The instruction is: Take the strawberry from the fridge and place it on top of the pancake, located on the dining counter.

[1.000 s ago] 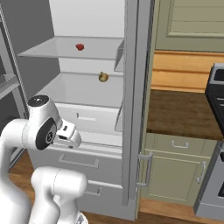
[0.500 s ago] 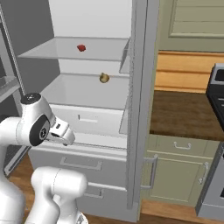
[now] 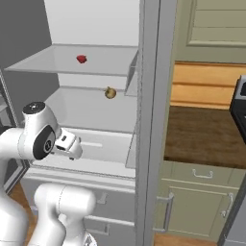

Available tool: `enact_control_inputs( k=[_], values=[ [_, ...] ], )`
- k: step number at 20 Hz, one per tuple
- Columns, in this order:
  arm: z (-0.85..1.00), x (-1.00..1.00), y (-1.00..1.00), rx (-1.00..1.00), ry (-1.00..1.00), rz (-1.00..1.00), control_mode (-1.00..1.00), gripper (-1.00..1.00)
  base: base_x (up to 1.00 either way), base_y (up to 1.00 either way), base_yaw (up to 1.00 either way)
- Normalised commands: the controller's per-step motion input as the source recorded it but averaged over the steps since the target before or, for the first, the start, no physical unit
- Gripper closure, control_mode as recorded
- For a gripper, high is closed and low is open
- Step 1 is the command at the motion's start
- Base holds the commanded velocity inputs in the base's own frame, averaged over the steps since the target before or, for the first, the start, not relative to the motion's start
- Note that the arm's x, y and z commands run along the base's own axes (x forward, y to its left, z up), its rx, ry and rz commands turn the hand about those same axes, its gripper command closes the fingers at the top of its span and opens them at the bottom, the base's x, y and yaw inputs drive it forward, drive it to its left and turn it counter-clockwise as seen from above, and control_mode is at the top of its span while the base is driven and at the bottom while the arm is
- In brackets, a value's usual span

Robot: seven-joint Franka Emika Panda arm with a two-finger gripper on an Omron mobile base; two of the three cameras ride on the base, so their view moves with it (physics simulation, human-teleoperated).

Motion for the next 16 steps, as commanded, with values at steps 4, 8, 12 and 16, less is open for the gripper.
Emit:
enact_control_inputs(
  k=[4,8,12,16],
  values=[
    [0.0,0.0,0.0,0.0,0.0,0.0,1.0,-1.0,0.58,0.25,0.0],
    [0.0,0.0,0.0,0.0,0.0,0.0,1.0,-1.0,0.43,0.19,0.0],
    [0.0,0.0,0.0,0.0,0.0,0.0,1.0,-1.0,0.45,0.04,0.0],
    [0.0,0.0,0.0,0.0,0.0,0.0,1.0,-1.0,0.5,0.08,0.0]
  ],
)
